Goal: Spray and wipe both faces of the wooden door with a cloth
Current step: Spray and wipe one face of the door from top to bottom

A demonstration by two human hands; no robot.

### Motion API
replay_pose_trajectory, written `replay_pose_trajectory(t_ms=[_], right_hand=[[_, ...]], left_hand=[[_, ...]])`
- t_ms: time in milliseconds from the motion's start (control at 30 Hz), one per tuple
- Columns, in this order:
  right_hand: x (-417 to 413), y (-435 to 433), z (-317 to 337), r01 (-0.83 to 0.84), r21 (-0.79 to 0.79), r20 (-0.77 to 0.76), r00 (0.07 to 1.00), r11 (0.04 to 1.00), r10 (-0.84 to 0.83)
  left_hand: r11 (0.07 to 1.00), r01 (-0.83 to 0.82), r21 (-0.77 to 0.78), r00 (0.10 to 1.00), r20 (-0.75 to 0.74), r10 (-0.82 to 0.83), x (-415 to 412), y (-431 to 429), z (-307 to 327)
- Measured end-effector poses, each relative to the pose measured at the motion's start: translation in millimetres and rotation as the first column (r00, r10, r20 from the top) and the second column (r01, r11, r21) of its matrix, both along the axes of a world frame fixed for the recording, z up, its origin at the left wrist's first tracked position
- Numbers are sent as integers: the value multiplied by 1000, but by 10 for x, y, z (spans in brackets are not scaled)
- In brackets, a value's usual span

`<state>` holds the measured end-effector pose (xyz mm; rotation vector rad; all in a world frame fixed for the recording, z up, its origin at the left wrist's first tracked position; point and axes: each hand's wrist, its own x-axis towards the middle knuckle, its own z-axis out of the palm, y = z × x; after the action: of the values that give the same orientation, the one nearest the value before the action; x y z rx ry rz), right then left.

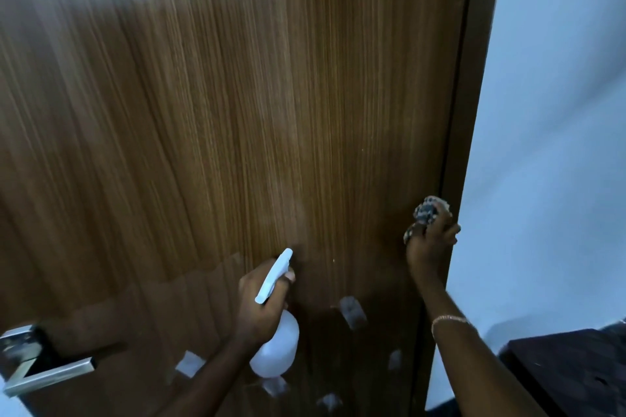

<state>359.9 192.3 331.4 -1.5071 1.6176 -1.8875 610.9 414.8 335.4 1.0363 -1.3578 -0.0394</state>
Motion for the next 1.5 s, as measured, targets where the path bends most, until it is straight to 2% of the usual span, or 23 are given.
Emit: replay_pose_trajectory(t_ms=[67,100,167,233,300,333,433,533,567,633,733,900,967,1000,1067,1133,1167,1200,1233,1300,1367,1433,1500], right_hand=[[192,159,309,23,-5,41,999,1000,-23],[320,300,374,9,-89,-52,999,996,-14],[571,563,180,-190,-223,-332,937,956,108],[673,718,-321,-380,-145,-555,796,913,243],[553,745,-742,-373,-75,-632,735,925,245],[458,719,-841,-326,-70,-616,758,943,217],[355,720,-634,-155,-32,-352,926,987,134],[818,841,-167,-84,-97,-160,985,992,67],[1000,920,-54,-125,-136,-150,983,983,104],[1236,1063,-60,-247,-233,-303,938,941,171],[1166,1080,-384,-333,-220,-456,866,917,205],[1135,969,-348,-186,-166,-72,982,969,176],[1423,1094,-181,-194,-175,-80,980,965,183],[1567,1210,-168,-212,-195,-184,967,958,177],[1767,1471,-349,-316,-226,-505,847,921,167],[1730,1547,-861,-478,-201,-786,600,855,151],[1626,1507,-1114,-518,-165,-848,510,839,147],[1509,1453,-1307,-506,-129,-851,498,853,167],[1426,1416,-1359,-454,-103,-788,580,885,205],[1501,1454,-1083,-295,-87,-518,829,951,210],[1837,1532,-564,-187,-134,-311,940,973,138],[2243,1671,-133,-225,-220,-325,934,949,146],[2532,1884,-185,-390,-284,-594,789,876,159]], left_hand=[[1000,6,8,1000,1,-6,1,14,-65],[1000,3,10,1000,4,-3,-2,17,-93],[1000,7,18,1000,-5,-7,-5,29,-128],[999,13,30,1000,-18,-13,21,55,-144],[1000,0,30,999,-32,1,80,105,-145],[999,-5,32,999,-40,6,118,137,-150],[999,-6,48,999,-50,9,211,220,-206],[998,-48,46,999,-23,49,318,265,-276],[997,-57,43,998,-3,57,350,274,-287],[997,-67,28,997,42,65,410,289,-316],[997,-32,67,997,75,27,449,354,-411],[986,-10,166,989,149,-15,481,535,-663],[984,-3,178,991,135,-21,549,582,-715],[985,3,173,993,118,-24,584,607,-714],[987,-11,158,996,91,-4,663,626,-688],[987,-24,158,998,65,14,746,659,-679],[987,-38,156,998,55,29,790,698,-685],[989,-43,143,998,42,37,836,742,-707],[990,-50,128,998,35,46,868,788,-736],[990,-71,120,997,22,69,935,883,-791],[986,-89,140,996,-4,90,992,964,-833],[980,-124,154,991,-27,130,1042,1039,-839],[968,-164,189,984,-45,175,1102,1112,-818]])
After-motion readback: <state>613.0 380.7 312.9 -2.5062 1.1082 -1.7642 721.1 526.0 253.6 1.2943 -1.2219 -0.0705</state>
